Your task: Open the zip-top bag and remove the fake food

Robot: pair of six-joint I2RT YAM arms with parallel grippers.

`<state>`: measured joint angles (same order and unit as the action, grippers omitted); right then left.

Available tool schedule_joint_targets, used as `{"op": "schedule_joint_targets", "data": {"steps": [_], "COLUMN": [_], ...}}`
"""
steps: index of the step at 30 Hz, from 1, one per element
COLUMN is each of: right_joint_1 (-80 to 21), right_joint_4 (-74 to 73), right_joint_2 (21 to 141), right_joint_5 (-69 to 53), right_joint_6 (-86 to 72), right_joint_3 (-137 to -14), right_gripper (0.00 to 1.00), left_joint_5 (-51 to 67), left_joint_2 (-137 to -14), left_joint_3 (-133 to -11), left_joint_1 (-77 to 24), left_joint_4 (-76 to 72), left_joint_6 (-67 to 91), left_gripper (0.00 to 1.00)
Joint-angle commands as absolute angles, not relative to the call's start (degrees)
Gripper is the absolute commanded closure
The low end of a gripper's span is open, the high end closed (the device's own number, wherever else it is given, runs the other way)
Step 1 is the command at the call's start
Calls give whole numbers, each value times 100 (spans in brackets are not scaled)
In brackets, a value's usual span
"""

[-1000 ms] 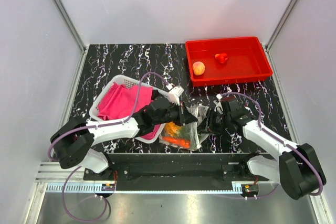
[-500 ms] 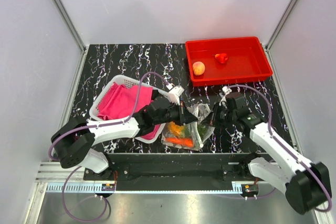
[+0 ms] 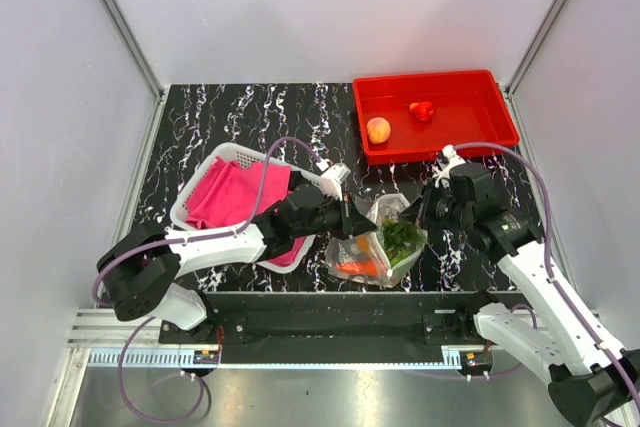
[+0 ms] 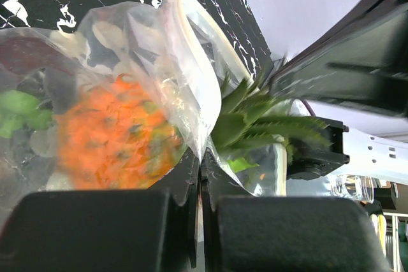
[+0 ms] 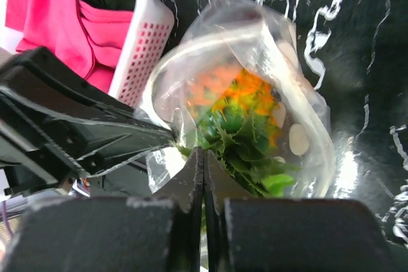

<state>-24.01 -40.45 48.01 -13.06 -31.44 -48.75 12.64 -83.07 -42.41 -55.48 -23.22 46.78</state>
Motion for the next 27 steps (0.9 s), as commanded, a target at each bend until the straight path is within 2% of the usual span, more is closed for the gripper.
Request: {"op": "schedule_joint_targets", "data": {"steps": [1, 10, 22, 27], "right_joint_1": [-2426, -2426, -2408, -2399], "right_joint_4": [-4157, -4641, -4263, -4341], "right_joint_2": [4869, 5141, 6599, 7075], "right_joint_5": [-749, 210, 843, 396], "right_joint_6": [-2681, -2320, -2162, -2302], "right_joint_3": [-5746, -7048, -8709, -8835], "right_gripper": [100, 100, 100, 100], "left_joint_5": [1178, 1134, 1292, 1397], "left_joint_2": [-8235, -8183, -8428, -8534], "left_joint_3": [-4324, -4148, -4210, -4333], "left_joint_1": [-5572, -5563, -5572, -5563], "left_joint_4": [-2505, -2540, -2681, -2777], "left_joint_6": [4588, 4597, 4588, 4605], "left_gripper": [100, 100, 100, 100]}}
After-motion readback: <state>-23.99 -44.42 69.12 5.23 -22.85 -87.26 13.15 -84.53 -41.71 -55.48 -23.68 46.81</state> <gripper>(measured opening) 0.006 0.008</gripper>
